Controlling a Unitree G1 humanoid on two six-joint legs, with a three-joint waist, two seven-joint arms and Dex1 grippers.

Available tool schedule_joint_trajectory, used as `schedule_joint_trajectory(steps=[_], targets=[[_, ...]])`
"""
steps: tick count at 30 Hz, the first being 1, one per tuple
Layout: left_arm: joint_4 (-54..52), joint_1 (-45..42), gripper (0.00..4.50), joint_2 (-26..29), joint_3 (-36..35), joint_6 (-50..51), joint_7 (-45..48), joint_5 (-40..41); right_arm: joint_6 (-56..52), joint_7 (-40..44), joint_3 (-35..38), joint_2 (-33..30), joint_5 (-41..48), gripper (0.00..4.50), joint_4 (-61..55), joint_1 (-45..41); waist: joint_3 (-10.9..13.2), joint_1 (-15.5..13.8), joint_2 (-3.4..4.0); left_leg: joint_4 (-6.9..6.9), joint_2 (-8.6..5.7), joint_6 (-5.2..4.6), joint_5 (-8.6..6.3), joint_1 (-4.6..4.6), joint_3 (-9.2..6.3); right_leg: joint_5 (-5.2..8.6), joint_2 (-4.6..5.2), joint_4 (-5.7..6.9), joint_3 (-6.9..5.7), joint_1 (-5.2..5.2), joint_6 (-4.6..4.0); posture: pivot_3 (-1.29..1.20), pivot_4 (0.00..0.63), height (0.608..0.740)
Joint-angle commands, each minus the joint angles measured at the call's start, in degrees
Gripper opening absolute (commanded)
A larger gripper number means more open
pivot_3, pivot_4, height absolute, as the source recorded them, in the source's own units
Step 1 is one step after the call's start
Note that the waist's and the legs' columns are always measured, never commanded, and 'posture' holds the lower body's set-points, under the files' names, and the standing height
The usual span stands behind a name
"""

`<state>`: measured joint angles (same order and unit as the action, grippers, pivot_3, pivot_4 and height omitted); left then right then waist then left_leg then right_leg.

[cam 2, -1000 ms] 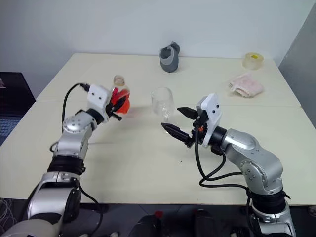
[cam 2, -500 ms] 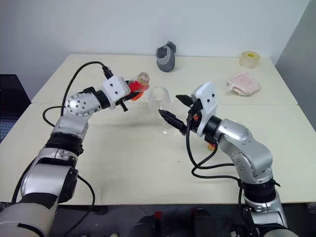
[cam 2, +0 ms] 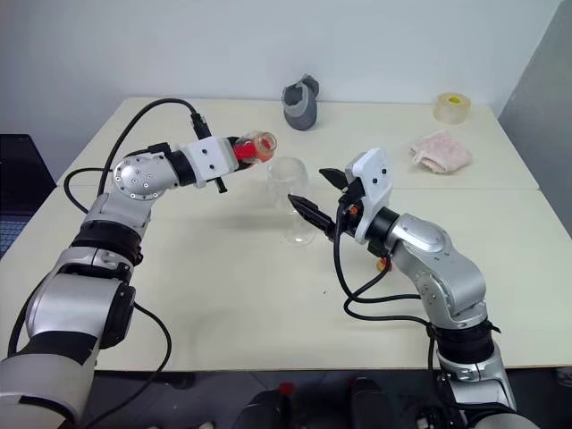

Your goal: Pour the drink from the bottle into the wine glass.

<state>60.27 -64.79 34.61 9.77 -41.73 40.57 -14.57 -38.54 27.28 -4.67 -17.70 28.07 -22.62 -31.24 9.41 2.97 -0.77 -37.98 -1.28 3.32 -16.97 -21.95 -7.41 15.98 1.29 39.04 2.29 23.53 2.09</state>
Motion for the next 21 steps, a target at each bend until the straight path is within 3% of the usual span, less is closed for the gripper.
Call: schedule_joint_trajectory(steps=[1,21], targets=[[0.4,-3.5,0.89,1.3,0.2,-3.3,-0.4,-0.5,1.8,0.5,0.1,0.1,-0.6,4.07,-0.7,-1.2,0.0,0.1,0.00,0.00,0.00,0.00,0.00,0.00,0.00,0.00,0.00,0.00,0.00,0.00,0.00,0.00,0.150,0.740],[6.1,-10.1,0.89,4.1,3.9,-11.4,-0.7,-6.5,2.9,0.5,-0.3,1.1,-2.0,4.07,-1.0,0.2,0.0,0.3,0.00,0.00,0.00,0.00,0.01,0.00,-0.01,0.00,-0.01,0.03,-0.01,0.01,0.00,0.00,0.150,0.740]])
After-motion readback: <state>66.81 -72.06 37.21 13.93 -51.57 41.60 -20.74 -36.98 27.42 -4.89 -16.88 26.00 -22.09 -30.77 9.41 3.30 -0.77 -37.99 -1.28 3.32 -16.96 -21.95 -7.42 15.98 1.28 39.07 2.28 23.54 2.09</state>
